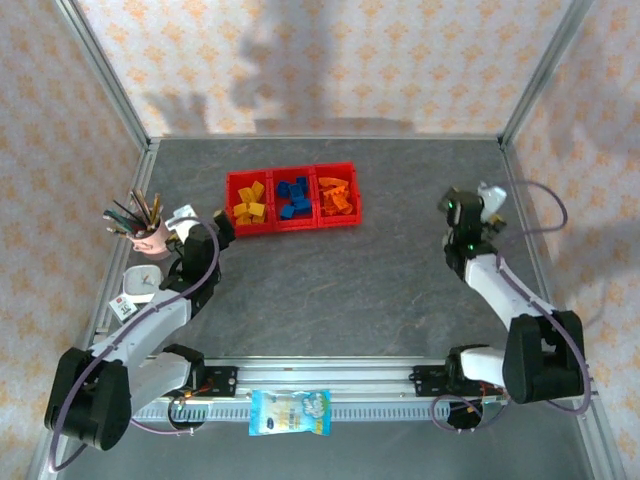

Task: Sort the legos into containers by color
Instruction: Reset both arms

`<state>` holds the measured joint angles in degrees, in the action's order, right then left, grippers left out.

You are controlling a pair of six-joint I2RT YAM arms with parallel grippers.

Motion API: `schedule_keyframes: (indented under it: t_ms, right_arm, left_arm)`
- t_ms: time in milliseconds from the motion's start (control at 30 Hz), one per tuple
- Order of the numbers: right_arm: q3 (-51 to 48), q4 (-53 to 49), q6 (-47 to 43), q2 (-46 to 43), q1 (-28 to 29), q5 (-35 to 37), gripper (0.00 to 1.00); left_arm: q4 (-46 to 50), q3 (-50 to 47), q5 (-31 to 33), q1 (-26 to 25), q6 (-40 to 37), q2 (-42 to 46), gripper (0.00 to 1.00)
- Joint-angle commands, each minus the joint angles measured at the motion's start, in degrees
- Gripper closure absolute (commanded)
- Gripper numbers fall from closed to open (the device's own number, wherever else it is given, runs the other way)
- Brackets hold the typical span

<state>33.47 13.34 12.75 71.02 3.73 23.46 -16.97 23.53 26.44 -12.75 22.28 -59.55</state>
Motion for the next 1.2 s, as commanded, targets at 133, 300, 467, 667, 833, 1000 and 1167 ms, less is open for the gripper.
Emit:
schedule_keyframes:
  t_ms: [133,300,467,667,833,1000,1167]
  right_arm:
    - [-16.34,35.88,-7.95,5.75,-2.66,-3.85,0.0]
    - [-16.69,46.41,-9.67,10.84,-3.09,-15.13,0.0]
    - [-23.34,64.12,-13.33,16.49,-2.98,-23.72,0.0]
    - [-20.22,57.41,-14.46,16.03,-2.17,-23.24,0.0]
    - [-19.92,56.57,-14.92,15.95,-2.06,-24.08,0.01]
    - [-19.18,55.87,-15.07,16.63,-2.17,-25.09,0.0]
    - [-19.93,56.55,-15.04,15.91,-2.41,-25.48,0.0]
  left_arm:
    - [-26.61,-3.19,-1.83,4.36,-13.0,-9.47,0.01]
    - [-39.45,-6.6,-3.49,6.2,-18.26,-16.69,0.0]
    - [-57.97,-12.89,-13.14,8.93,-22.38,-22.9,0.0]
    - [-57.33,-11.44,-16.29,10.82,-20.72,-27.49,0.0]
    - [-59.87,-12.05,-13.27,11.44,-19.12,-28.25,0.0]
    - [-61.14,-12.34,-13.16,11.43,-19.42,-28.59,0.0]
    - [-60.74,-12.24,-13.27,11.4,-19.38,-28.43,0.0]
